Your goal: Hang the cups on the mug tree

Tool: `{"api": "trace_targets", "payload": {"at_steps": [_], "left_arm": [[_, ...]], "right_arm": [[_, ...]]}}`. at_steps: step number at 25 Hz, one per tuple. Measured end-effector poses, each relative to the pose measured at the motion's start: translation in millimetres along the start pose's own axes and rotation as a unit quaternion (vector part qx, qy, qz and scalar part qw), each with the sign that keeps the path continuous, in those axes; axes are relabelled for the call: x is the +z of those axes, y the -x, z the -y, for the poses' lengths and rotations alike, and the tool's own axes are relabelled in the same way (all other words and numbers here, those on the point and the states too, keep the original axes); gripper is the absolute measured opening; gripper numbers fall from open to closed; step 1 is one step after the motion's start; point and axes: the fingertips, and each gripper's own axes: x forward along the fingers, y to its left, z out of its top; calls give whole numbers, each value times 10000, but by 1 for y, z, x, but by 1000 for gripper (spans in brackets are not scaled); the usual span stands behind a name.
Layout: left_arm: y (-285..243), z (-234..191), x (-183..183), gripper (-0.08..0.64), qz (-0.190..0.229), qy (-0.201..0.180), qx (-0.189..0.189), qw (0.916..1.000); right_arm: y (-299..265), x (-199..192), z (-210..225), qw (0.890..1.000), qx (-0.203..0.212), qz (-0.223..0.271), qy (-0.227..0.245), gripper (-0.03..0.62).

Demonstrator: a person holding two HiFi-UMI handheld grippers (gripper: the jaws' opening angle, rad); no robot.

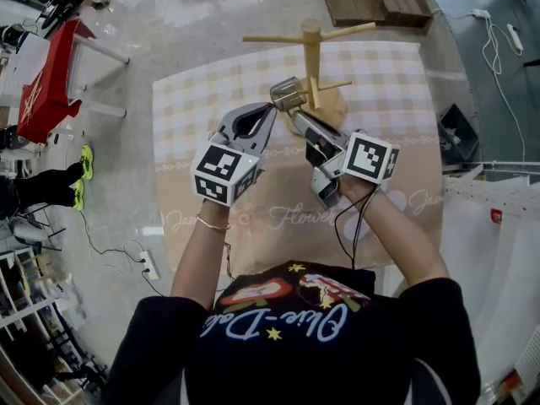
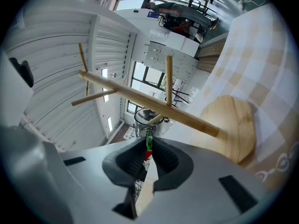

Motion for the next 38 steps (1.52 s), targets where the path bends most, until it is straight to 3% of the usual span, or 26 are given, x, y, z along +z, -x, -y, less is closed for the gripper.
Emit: {"api": "trace_targets", "payload": {"at_steps": [38], "left_arm": [[-4,-5,-2,9,-1,101,48,9999]], "right_arm": [[3,-5,6,9998,2,-18,-181,54]]}}
